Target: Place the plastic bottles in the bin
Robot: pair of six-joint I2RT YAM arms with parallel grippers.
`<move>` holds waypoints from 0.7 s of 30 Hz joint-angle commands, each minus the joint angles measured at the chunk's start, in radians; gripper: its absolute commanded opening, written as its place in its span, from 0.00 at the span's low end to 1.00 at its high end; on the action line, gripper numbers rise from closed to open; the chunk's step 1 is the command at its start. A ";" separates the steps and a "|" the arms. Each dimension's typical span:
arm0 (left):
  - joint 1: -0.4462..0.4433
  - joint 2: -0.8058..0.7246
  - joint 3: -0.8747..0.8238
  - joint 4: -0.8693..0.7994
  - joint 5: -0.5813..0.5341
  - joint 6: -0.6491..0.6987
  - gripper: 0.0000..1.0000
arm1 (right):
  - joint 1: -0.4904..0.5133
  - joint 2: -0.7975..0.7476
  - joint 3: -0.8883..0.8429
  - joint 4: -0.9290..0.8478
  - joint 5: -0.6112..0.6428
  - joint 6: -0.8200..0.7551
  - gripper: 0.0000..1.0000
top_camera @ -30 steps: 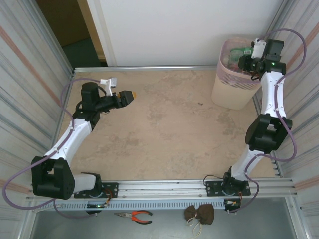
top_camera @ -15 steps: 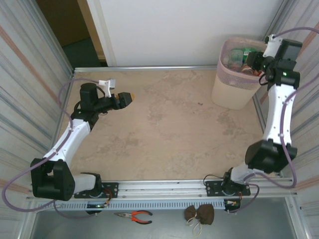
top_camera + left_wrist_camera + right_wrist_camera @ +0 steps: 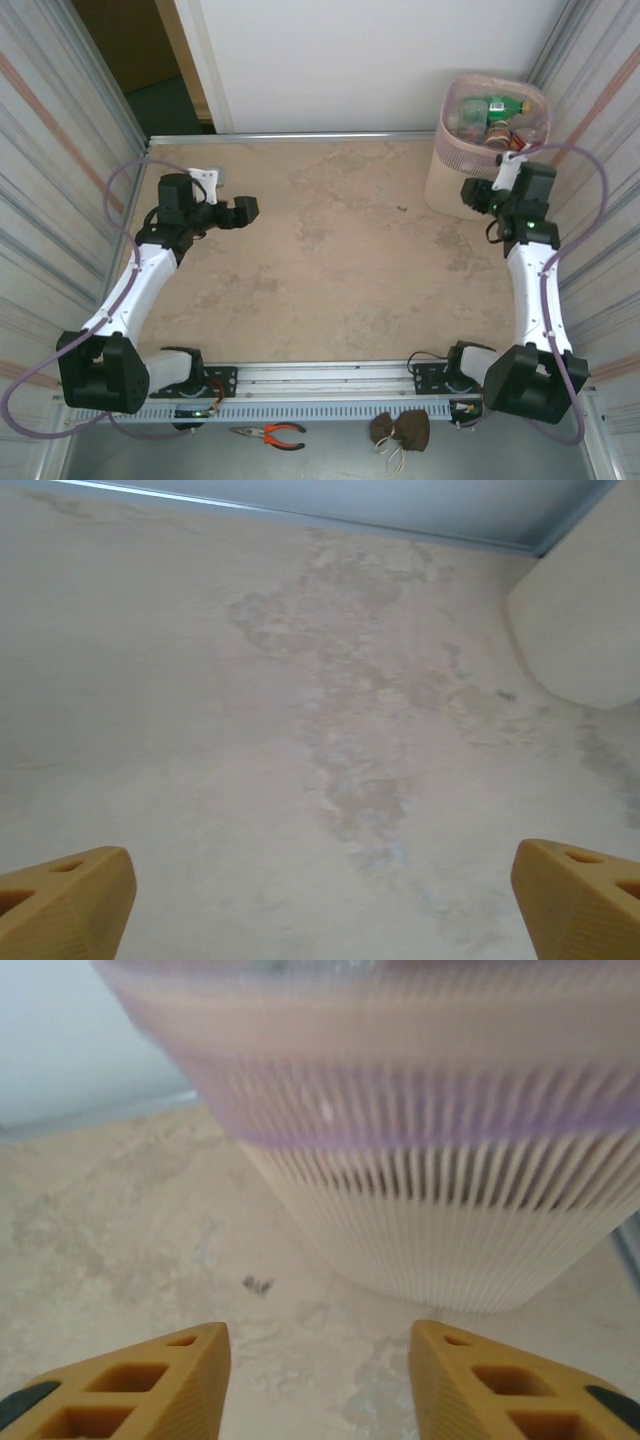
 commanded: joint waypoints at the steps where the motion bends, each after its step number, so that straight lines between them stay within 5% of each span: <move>1: 0.008 -0.027 -0.048 -0.028 -0.175 0.071 0.99 | 0.046 -0.001 -0.122 0.181 0.097 -0.005 0.56; 8: 0.008 -0.066 -0.201 0.103 -0.458 0.087 0.99 | 0.114 0.108 -0.336 0.508 0.187 -0.025 0.81; 11: 0.008 -0.072 -0.291 0.235 -0.519 0.117 0.99 | 0.132 0.170 -0.394 0.644 0.224 -0.017 0.99; 17: 0.009 -0.022 -0.444 0.556 -0.582 0.233 0.99 | 0.135 0.267 -0.391 0.734 0.245 0.032 0.99; 21: 0.015 0.039 -0.487 0.733 -0.520 0.301 0.99 | 0.143 0.264 -0.399 0.774 0.263 0.015 0.99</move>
